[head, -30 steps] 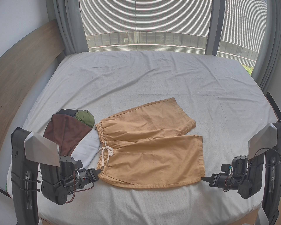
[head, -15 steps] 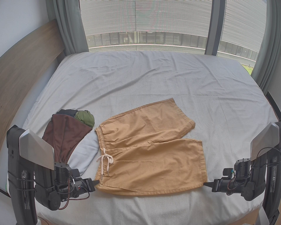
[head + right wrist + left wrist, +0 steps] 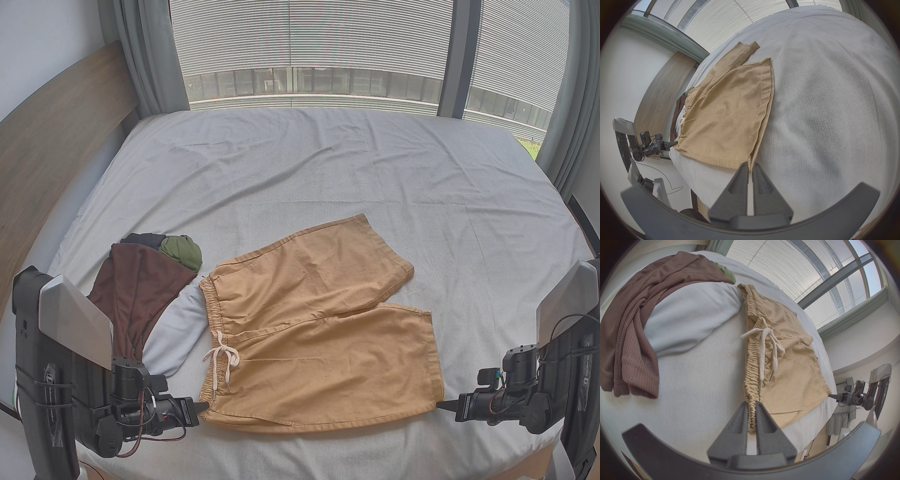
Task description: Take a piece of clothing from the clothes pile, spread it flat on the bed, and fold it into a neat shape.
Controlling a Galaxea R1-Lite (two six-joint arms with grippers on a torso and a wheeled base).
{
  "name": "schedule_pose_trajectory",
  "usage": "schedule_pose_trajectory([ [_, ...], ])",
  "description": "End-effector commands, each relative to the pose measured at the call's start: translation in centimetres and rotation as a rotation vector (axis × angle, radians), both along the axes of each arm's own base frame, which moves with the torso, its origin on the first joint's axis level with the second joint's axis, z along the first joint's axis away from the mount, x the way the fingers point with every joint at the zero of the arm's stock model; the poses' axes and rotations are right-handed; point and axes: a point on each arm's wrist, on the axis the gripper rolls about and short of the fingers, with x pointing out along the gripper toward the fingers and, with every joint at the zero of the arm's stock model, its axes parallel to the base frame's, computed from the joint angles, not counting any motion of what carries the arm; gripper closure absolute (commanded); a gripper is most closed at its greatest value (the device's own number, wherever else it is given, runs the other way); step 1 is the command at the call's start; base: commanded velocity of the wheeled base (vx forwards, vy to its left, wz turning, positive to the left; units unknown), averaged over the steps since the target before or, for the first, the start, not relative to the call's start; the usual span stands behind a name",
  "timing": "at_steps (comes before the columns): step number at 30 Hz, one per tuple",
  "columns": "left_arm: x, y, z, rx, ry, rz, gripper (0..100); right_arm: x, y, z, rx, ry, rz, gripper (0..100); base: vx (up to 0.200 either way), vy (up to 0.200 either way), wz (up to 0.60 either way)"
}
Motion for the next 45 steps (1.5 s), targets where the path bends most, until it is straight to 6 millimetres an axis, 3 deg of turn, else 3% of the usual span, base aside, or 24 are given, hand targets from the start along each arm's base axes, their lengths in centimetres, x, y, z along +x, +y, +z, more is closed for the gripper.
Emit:
schedule_pose_trajectory([
  [1, -0.4, 0.0, -0.1, 0.009, 0.011, -0.011, 100, -0.3, 0.0, 0.1, -0.006, 0.005, 0.006, 100, 0.000, 0.000, 0.00],
  [10, 0.2, 0.0, 0.2, 0.010, -0.025, -0.012, 100, 0.3, -0.1, 0.9, 0.000, -0.054, -0.002, 100, 0.000, 0.000, 0.00],
  [26, 3.9, -0.9, 5.5, -0.119, -0.290, 0.049, 100, 3.5, 0.3, 5.6, 0.082, -0.307, -0.041, 100, 0.000, 0.000, 0.00],
  [45, 6.2, -1.1, 7.1, -0.175, -0.384, 0.133, 100, 7.7, 0.8, 9.6, 0.130, -0.507, -0.045, 100, 0.000, 0.000, 0.00],
])
